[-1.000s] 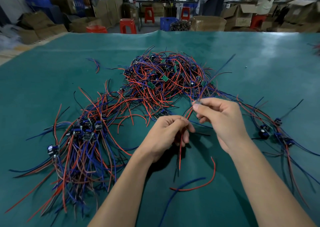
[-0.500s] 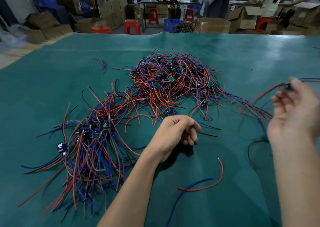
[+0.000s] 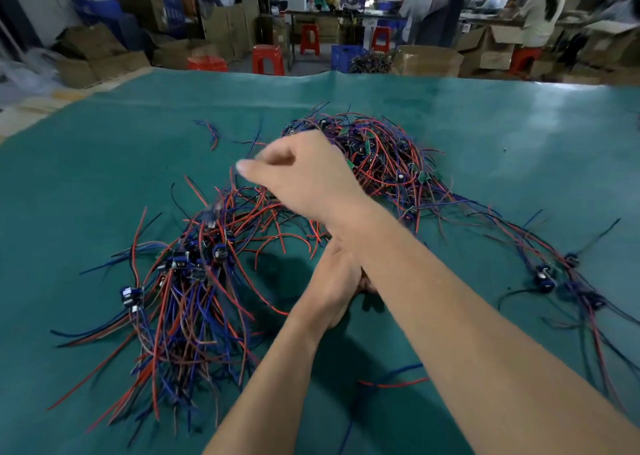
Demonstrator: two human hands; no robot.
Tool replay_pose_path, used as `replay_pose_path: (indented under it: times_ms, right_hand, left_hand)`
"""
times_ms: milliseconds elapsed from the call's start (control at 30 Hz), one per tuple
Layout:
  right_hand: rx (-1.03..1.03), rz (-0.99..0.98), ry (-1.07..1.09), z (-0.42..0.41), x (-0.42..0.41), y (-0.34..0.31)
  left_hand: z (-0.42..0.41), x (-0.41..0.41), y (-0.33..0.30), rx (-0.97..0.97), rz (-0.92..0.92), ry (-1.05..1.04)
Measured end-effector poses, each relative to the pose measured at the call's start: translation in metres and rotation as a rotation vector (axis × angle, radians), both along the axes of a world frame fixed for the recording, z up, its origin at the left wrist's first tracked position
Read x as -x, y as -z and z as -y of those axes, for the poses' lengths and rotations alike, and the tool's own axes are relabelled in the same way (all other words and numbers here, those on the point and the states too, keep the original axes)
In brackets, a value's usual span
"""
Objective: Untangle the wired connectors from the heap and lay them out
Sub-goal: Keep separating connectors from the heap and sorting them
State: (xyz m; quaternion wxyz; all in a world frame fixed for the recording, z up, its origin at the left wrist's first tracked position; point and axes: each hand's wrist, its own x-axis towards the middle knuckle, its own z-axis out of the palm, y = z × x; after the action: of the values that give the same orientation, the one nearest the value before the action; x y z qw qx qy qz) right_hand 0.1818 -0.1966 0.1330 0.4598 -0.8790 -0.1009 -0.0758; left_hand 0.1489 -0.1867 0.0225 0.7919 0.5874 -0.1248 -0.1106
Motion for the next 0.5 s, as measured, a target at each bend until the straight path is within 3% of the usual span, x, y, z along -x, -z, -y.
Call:
replay_pose_path:
  times_ms: [133,300,500]
  right_hand:
    - [0.178,0.106,0.252,0.059,-0.01,0.017]
    - [0.296,0.033,0.539,0.146,0.011,0.06]
    - [0.255,-0.037,0.494,0.167,0.029,0.1]
  left_hand:
    - [0.006,-0.005,0.004,-0.065,-0.065,0.001]
    - [0.007,-0.009,0.005,-0.071,-0.112,0.021]
    - [0.008,-0.008,0.007,-0.137,-0.065,0.031]
